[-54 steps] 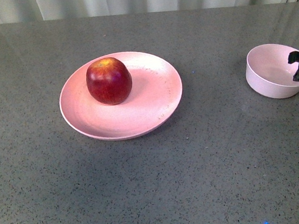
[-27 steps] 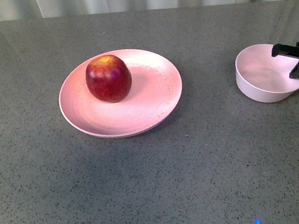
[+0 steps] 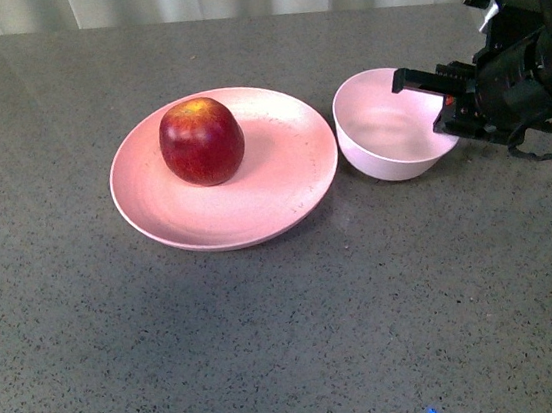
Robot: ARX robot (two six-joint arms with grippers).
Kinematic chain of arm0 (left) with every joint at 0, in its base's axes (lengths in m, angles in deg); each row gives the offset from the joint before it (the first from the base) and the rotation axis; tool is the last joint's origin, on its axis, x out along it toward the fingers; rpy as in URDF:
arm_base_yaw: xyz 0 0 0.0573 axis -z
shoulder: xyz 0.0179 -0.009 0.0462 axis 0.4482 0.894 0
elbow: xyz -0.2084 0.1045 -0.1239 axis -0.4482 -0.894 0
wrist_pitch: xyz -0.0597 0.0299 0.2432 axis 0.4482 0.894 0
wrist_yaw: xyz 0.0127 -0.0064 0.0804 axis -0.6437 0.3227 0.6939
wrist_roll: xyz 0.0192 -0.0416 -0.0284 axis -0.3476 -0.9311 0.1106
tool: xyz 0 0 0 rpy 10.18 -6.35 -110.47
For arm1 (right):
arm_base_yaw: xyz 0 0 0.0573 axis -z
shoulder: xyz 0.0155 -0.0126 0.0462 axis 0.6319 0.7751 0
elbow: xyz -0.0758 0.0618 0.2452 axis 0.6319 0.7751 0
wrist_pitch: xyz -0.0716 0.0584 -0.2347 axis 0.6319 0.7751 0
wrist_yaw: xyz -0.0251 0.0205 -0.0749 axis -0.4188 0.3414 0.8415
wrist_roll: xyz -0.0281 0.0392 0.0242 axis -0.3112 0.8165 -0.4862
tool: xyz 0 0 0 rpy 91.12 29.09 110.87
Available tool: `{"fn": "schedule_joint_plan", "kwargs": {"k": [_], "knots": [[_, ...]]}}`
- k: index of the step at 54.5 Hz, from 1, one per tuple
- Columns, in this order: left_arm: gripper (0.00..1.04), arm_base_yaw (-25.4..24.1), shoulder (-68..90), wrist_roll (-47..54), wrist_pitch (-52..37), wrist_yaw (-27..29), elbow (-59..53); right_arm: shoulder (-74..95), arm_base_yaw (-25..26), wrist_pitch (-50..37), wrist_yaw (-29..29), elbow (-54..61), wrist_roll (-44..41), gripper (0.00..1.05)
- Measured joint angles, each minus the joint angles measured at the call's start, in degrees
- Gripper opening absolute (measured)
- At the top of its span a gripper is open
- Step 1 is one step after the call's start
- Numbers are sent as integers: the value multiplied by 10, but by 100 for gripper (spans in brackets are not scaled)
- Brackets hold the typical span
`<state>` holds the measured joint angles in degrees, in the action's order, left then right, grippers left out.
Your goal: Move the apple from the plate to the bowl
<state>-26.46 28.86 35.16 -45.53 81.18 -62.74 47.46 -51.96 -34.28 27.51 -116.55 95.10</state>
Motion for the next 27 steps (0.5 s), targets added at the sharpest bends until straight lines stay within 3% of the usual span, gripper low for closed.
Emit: {"fn": "schedule_joint_plan", "kwargs": {"k": [27], "knots": [[96,0,0,0,0,0,0,19,8,-2,14,1,5,3]]}}
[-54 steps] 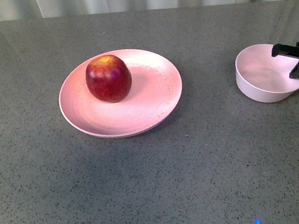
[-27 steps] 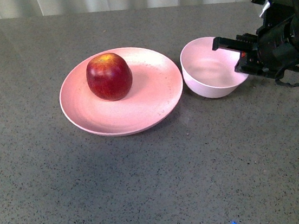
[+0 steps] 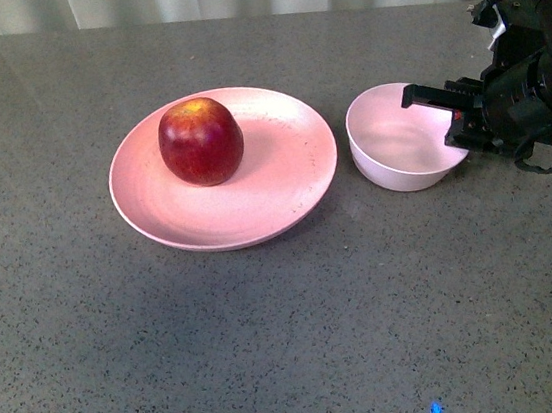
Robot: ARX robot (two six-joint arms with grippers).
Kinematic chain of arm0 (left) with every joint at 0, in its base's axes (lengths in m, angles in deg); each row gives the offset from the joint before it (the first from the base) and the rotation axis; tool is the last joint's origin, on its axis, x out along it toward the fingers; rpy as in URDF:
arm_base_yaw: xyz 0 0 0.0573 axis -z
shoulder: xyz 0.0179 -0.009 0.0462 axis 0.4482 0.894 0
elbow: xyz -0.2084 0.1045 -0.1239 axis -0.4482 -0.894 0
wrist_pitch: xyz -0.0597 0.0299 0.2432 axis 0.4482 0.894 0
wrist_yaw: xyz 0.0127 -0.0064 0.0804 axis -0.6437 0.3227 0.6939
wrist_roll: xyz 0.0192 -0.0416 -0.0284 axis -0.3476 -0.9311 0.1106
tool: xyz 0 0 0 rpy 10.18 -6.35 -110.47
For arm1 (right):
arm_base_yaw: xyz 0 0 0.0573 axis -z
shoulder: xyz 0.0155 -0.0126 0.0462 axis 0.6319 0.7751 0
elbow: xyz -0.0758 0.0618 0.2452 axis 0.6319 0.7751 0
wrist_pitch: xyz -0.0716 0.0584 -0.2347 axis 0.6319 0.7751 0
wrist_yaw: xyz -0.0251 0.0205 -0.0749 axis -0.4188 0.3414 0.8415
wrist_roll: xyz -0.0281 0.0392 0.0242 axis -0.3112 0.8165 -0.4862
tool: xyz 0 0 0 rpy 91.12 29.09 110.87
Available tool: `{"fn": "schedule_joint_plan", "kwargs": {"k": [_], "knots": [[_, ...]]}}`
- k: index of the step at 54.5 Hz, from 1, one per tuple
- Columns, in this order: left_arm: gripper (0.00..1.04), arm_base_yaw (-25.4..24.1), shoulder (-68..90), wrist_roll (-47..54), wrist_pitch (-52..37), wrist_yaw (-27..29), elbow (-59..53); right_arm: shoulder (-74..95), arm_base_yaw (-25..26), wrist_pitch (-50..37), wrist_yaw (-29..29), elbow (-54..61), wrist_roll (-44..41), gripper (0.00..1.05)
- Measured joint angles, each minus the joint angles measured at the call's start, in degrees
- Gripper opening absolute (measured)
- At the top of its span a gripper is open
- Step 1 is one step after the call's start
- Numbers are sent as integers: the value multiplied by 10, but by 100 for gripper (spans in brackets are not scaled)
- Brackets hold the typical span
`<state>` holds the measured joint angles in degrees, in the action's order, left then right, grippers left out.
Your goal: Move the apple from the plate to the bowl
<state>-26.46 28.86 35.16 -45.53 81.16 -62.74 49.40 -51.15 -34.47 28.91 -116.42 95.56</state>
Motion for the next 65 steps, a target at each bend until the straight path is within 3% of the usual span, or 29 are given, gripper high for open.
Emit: {"fn": "schedule_joint_plan", "kwargs": {"k": [6,20,36,45,50,57,61,65], "knots": [[96,0,0,0,0,0,0,0,0,-4,0,1,1,24],[96,0,0,0,0,0,0,-15,5,-26,-7,23,1,59],[96,0,0,0,0,0,0,-127,27,-117,0,103,-87,97],[96,0,0,0,0,0,0,-220,55,-172,-20,178,-119,96],[96,0,0,0,0,0,0,-287,97,-223,-35,247,-128,94],[96,0,0,0,0,0,0,-284,122,-482,-26,353,-187,72],[96,0,0,0,0,0,0,-293,120,-537,-31,388,-202,62],[96,0,0,0,0,0,0,-336,120,-543,-31,429,-210,44]]}}
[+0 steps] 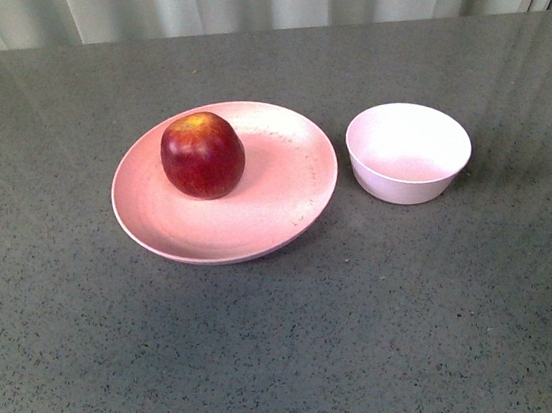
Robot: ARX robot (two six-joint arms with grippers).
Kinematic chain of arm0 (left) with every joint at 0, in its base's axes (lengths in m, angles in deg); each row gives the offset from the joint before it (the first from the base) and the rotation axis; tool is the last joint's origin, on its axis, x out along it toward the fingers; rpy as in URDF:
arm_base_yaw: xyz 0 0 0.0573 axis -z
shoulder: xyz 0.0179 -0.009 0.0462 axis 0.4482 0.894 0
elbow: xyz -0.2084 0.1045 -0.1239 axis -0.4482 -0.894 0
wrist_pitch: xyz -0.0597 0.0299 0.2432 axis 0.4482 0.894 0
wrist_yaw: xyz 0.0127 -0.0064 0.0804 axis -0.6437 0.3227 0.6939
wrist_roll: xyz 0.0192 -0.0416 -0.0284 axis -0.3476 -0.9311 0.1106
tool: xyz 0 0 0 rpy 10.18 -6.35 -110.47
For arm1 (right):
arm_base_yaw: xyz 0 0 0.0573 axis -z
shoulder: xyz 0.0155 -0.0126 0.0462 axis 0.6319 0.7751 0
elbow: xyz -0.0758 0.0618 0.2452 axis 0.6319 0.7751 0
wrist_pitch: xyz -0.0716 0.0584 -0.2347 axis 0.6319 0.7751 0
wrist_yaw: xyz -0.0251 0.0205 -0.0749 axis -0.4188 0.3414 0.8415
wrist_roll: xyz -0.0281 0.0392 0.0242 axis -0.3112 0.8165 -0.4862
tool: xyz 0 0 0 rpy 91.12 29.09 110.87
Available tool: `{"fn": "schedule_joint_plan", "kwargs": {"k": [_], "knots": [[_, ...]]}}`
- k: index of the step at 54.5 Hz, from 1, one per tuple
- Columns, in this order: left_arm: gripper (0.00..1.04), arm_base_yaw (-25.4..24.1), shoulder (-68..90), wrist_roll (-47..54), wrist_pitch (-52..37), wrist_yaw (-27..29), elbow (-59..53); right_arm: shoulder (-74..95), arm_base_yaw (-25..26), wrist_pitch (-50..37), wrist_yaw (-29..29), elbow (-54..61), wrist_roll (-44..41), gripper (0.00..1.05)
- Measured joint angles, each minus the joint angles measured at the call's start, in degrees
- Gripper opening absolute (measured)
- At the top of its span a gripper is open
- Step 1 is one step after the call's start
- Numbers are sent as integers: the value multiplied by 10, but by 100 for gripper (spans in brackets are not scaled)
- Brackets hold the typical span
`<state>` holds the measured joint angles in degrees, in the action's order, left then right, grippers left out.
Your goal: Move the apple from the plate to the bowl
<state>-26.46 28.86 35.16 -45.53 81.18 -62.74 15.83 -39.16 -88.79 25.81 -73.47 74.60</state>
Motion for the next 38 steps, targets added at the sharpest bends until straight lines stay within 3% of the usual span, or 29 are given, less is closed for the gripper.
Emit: {"fn": "schedule_joint_plan", "kwargs": {"k": [13,38], "knots": [[96,0,0,0,0,0,0,-107,0,37,1,71,-12,2],[96,0,0,0,0,0,0,-366,0,217,0,150,-11,2]]}}
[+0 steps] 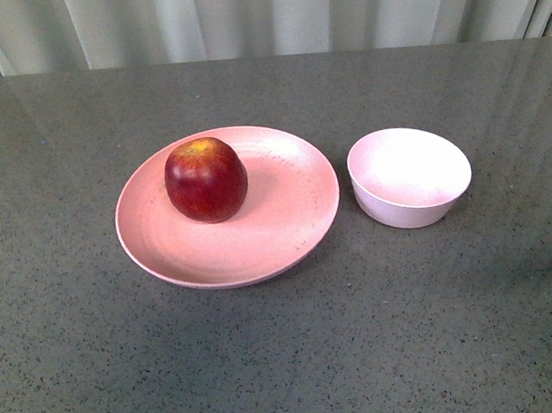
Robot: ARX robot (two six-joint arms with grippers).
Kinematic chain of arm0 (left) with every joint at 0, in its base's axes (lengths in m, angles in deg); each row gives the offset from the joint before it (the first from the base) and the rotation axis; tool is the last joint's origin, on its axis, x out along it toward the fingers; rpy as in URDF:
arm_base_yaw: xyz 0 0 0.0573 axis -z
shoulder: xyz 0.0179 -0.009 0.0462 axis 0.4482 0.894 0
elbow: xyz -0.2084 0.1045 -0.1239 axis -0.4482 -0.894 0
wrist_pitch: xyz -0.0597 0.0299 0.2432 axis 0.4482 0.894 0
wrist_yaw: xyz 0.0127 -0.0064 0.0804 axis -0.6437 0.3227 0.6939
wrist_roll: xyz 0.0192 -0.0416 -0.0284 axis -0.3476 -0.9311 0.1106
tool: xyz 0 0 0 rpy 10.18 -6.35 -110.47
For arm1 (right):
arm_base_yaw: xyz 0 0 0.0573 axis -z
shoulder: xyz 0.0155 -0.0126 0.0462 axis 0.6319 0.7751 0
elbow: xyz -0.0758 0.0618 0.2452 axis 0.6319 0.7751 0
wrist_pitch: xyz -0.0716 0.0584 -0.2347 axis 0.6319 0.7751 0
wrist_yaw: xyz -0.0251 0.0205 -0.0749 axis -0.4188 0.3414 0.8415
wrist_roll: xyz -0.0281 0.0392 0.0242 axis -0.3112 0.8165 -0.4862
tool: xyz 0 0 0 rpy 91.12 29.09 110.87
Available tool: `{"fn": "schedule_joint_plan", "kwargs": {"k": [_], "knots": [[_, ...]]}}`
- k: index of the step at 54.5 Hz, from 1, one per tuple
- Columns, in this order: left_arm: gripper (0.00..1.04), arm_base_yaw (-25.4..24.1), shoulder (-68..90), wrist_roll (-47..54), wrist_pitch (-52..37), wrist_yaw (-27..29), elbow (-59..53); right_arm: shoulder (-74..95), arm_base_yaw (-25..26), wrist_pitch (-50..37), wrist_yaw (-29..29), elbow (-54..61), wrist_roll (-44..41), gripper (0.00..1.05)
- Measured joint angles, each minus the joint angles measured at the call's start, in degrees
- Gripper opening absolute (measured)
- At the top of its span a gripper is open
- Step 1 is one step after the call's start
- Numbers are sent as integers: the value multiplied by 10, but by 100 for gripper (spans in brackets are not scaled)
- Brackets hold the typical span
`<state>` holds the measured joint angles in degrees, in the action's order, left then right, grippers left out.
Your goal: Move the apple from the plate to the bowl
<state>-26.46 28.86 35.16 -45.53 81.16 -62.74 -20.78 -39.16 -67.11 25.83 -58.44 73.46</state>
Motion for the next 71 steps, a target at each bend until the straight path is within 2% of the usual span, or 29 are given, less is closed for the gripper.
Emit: {"fn": "schedule_joint_plan", "kwargs": {"k": [25,49,67,69,71], "knots": [[96,0,0,0,0,0,0,-197,0,176,0,1,0,2],[96,0,0,0,0,0,0,-320,0,295,0,2,0,2],[96,0,0,0,0,0,0,-374,0,350,0,2,0,2],[96,0,0,0,0,0,0,-418,0,410,-2,1,0,2],[96,0,0,0,0,0,0,-441,0,436,1,1,0,2]]}}
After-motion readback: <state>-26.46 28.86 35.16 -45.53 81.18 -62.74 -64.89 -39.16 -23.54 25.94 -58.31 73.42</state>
